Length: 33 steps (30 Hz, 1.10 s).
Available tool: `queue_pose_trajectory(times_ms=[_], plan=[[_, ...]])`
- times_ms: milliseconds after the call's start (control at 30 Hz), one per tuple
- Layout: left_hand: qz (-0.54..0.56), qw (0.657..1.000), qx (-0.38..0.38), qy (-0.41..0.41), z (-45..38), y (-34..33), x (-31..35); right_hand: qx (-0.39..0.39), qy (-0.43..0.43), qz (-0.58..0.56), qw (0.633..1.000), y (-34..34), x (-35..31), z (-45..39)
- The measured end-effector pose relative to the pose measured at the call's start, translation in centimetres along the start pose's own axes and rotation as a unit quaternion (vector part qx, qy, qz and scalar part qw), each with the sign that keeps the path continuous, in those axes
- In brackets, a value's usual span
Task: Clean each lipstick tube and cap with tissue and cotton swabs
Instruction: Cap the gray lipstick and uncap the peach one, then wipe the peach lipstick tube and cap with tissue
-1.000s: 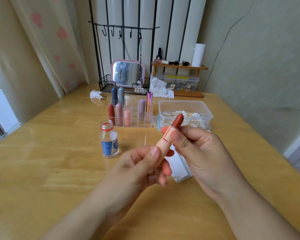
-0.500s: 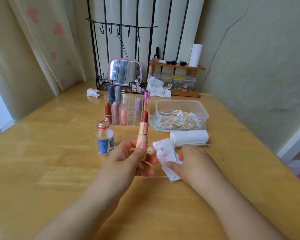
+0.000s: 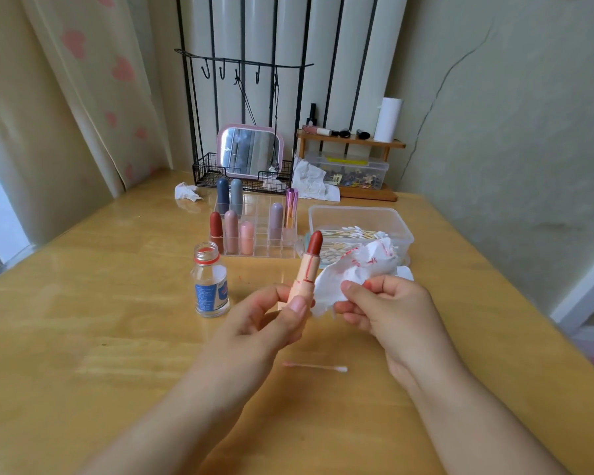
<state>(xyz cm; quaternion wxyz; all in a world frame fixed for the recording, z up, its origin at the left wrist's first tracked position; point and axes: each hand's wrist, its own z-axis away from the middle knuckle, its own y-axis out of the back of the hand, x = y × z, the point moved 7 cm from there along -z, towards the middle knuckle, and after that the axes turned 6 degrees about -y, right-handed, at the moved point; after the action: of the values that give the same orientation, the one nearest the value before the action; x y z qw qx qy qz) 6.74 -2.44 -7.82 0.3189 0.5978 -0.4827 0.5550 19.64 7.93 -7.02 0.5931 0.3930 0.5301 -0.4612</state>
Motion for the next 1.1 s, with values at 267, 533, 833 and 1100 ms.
queue_pose_trajectory(times_ms=[267,533,833,1100], plan=[[0.002,1.0,-0.017,-0.023,0.0,-0.4,0.3,-0.026,-0.027,-0.037,0.999,-1.1,0.7,0.3],[-0.004,1.0,0.0,-0.027,-0.5,0.7,0.4,0.1,0.285,0.325,0.896,1.0,-5.4,2.5],[-0.05,0.999,-0.008,-0.02,0.0,0.2,0.0,-0.07,0.197,0.35,0.913,-0.6,-3.6,1.8],[-0.075,0.995,-0.027,-0.062,0.1,-0.6,0.7,-0.121,0.132,0.194,0.964,-1.3,-3.5,2.4]])
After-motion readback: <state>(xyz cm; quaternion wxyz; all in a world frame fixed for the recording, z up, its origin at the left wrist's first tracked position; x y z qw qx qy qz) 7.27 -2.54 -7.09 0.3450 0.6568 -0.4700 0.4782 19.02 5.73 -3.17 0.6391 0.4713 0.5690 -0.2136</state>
